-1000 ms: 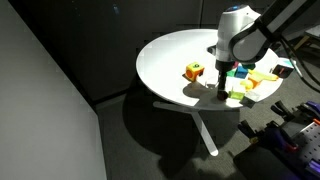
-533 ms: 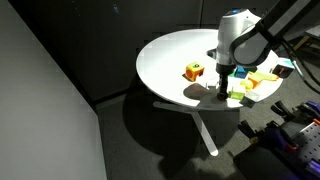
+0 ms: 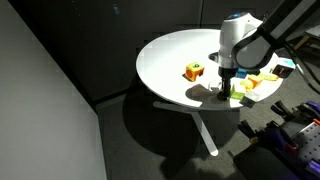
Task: Put the plum on the orange plushy cube
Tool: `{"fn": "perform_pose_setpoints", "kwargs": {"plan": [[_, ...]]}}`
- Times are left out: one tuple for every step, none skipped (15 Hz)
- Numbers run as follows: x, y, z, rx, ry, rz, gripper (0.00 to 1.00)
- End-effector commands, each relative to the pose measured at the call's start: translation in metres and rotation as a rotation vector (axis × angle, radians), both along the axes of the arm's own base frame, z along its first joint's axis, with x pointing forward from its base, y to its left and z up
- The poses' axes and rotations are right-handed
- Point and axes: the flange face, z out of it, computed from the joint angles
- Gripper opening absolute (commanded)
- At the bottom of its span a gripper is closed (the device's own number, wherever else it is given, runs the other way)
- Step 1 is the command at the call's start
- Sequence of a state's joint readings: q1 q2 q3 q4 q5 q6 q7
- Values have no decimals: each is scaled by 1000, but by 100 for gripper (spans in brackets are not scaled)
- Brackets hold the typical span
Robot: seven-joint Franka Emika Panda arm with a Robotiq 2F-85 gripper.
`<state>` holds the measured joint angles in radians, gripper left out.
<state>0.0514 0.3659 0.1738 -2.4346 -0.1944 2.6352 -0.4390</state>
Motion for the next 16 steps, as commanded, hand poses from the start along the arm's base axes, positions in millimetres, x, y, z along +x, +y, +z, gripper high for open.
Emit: {"fn": "perform_pose_setpoints", "kwargs": {"plan": [[-3,-4,-4,-2,3,16,100],[-3,-4,-6,-3,3,18,100],[-3,-4,-7,-4,3,19,100],[-4,-4,-8,-4,5,19,100],[-4,-4,-9,-5,6,19,100],[-3,-4,-11,-9,7,15,95],[-3,-4,-12,-9,12,15,73],[-4,-5,-13,-12,14,15,71],[-4,-5,-13,-12,16,14,69],[-3,-5,-12,-11,20,9,60],[-4,-5,-11,-14,19,9,52],[-4,-5,-8,-18,16,5,43],[-4,-6,-5,-21,14,0,36],[-3,-6,-3,-24,13,-9,34],[-3,-7,1,-24,15,-17,34],[-3,-8,5,-26,13,-23,34]]}}
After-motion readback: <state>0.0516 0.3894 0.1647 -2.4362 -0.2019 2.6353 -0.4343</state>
